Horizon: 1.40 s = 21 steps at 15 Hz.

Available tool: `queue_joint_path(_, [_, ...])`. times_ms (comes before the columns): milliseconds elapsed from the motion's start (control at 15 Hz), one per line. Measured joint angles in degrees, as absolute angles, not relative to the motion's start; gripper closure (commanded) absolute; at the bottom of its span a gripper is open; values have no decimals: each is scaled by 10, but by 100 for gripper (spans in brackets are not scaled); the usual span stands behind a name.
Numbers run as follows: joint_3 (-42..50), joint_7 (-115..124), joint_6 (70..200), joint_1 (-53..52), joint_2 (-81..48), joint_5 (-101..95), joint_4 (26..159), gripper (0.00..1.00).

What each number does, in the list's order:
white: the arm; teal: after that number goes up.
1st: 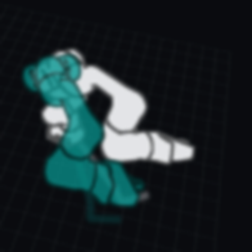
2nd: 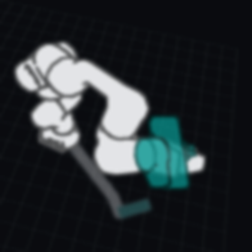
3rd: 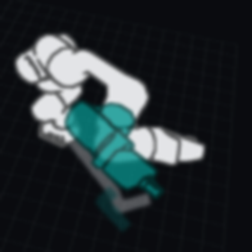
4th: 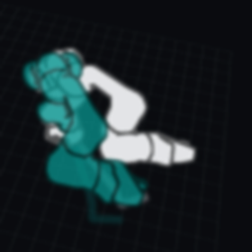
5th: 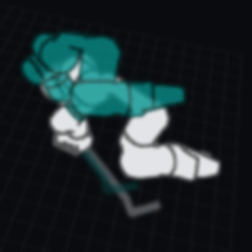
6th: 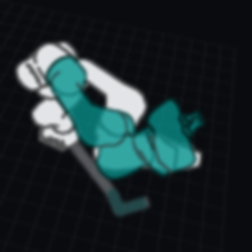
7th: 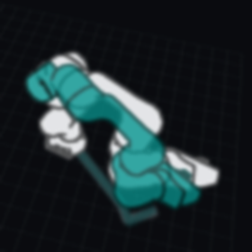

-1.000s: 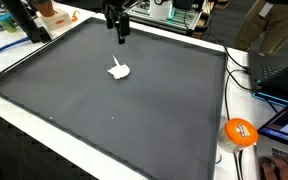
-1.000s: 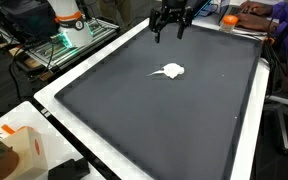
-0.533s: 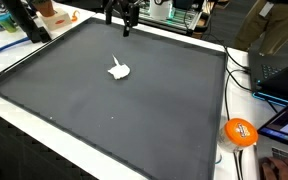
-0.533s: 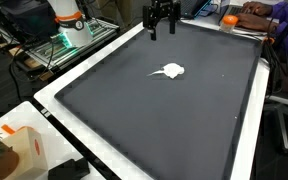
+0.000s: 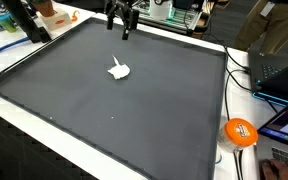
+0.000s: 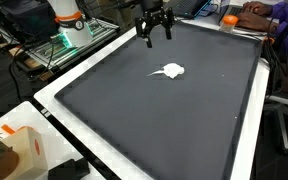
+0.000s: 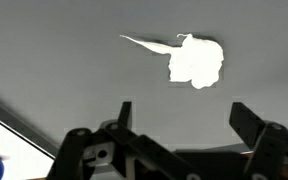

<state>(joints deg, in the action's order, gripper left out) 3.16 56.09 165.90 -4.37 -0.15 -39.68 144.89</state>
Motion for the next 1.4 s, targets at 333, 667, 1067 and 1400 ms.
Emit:
queue_joint_path(333, [32, 564, 1664, -43, -5, -403, 1447, 0])
queue_joint_path(667, [33, 561, 1697, -43, -35, -411, 1447, 0])
queue_joint_path(1067, [58, 574, 1766, -43, -66, -478, 1454, 0])
queue_joint_path(1400, [75, 575, 1781, -43, -83, -503, 1462, 0])
